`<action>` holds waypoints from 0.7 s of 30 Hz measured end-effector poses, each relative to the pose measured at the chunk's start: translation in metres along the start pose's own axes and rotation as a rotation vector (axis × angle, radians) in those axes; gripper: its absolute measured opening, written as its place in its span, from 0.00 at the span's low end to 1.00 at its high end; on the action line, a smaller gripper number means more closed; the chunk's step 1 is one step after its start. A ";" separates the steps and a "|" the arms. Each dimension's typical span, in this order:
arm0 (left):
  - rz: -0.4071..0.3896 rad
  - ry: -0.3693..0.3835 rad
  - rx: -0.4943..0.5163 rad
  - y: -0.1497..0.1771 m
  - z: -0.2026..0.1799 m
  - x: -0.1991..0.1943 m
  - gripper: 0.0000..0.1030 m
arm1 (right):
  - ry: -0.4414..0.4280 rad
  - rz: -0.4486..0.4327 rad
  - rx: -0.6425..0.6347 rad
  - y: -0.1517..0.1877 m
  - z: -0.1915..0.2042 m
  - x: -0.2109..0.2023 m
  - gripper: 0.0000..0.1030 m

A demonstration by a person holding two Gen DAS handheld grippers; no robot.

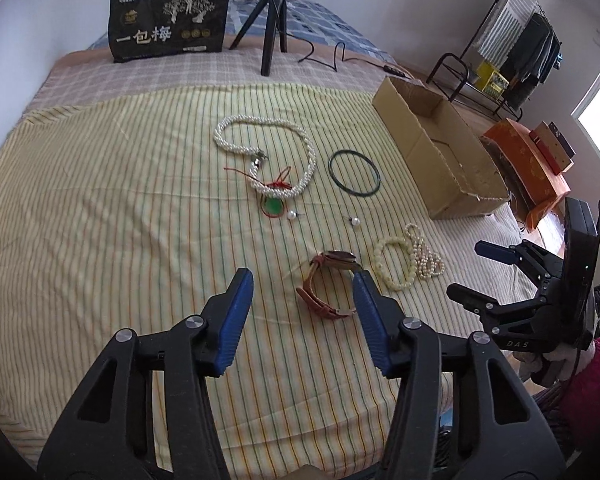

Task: Organize jewelry
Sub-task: 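Move left gripper to the brown leather watch while right gripper approaches the pearl strand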

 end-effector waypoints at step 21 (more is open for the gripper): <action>0.173 0.021 -0.069 0.007 0.013 0.067 0.32 | -0.028 0.065 -0.078 -0.001 0.003 0.029 0.54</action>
Point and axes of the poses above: each gripper's, at about its wrist camera, not at the fingertips, and x roughly the way its jaws point, z to its left, y to its underside, the point moved 3 cm from there along x, roughly the way its jaws point, and after that the axes turned 11 degrees about y, right-handed, at the moved point
